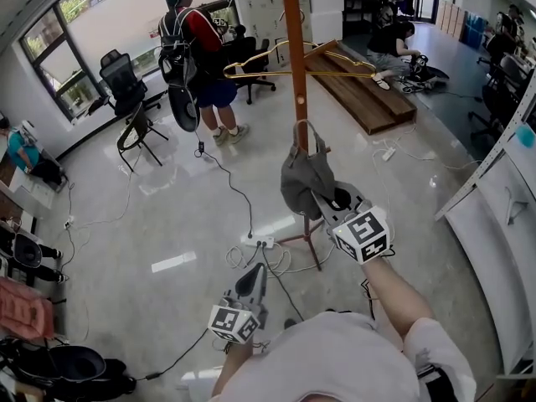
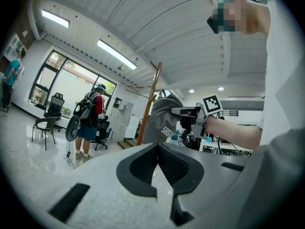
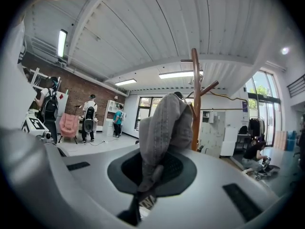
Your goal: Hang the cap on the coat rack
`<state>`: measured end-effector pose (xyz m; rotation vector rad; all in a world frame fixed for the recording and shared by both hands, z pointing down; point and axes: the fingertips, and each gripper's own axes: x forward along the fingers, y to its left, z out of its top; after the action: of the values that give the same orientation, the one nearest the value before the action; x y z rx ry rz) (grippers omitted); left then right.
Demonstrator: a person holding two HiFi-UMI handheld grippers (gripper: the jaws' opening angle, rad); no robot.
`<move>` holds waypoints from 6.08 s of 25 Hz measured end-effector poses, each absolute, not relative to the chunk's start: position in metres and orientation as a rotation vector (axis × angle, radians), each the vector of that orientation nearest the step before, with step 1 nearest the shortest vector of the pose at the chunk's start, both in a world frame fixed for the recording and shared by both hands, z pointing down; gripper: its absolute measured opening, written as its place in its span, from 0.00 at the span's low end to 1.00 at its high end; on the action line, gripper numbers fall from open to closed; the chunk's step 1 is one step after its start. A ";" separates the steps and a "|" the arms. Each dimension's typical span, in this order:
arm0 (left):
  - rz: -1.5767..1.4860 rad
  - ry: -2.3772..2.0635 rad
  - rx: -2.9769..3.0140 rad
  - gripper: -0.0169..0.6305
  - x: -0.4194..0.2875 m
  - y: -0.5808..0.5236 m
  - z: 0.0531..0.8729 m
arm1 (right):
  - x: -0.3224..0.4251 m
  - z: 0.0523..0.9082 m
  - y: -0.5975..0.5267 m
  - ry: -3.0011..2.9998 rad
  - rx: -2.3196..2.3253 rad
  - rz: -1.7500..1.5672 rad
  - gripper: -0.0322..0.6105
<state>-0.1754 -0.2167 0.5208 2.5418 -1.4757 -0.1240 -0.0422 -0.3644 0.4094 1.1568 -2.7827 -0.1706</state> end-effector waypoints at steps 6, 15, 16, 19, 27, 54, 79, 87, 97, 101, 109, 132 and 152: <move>-0.111 -1.479 2.534 0.04 -0.177 -0.221 0.523 | -0.043 0.401 -0.395 -2.771 1.207 -0.156 0.08; -0.103 -1.495 2.520 0.04 -0.181 -0.225 0.524 | -0.044 0.398 -0.434 -2.730 1.253 -0.176 0.08; -0.102 -1.497 2.518 0.04 -0.182 -0.226 0.525 | -0.044 0.400 -0.438 -2.726 1.256 -0.172 0.08; -0.094 -1.502 2.513 0.04 -0.184 -0.228 0.527 | -0.044 0.407 -0.450 -2.715 1.264 -0.149 0.08; -0.089 -1.497 2.509 0.04 -0.185 -0.236 0.527 | -0.052 0.425 -0.474 -2.681 1.295 -0.104 0.08; -0.100 -1.527 2.500 0.04 -0.188 -0.226 0.526 | -0.049 0.448 -0.507 -2.581 1.356 -0.079 0.09; -0.107 -1.515 2.509 0.04 -0.184 -0.216 0.525 | -0.064 0.433 -0.471 -2.675 1.291 -0.031 0.42; -0.102 -1.493 2.530 0.04 -0.178 -0.217 0.526 | -0.060 0.420 -0.443 -2.731 1.281 -0.029 0.42; -0.094 -1.474 2.555 0.04 -0.170 -0.221 0.518 | -0.042 0.410 -0.401 -2.798 1.246 -0.024 0.42; -0.091 -1.462 2.566 0.04 -0.165 -0.223 0.516 | -0.034 0.412 -0.381 -2.822 1.234 -0.016 0.42; -0.080 -1.440 2.586 0.04 -0.150 -0.223 0.517 | -0.011 0.413 -0.351 -2.871 1.267 -0.047 0.07; -0.065 -1.461 2.595 0.04 -0.127 -0.226 0.513 | 0.009 0.513 -0.291 -2.837 1.205 0.174 0.07; -0.063 -1.459 2.590 0.04 -0.129 -0.232 0.514 | -0.003 0.532 -0.289 -2.822 1.166 0.224 0.07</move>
<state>-0.1290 -0.2322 0.5136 2.5903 -1.4587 -0.0628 -0.0028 -0.2892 0.5319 1.1663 -2.8215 0.2243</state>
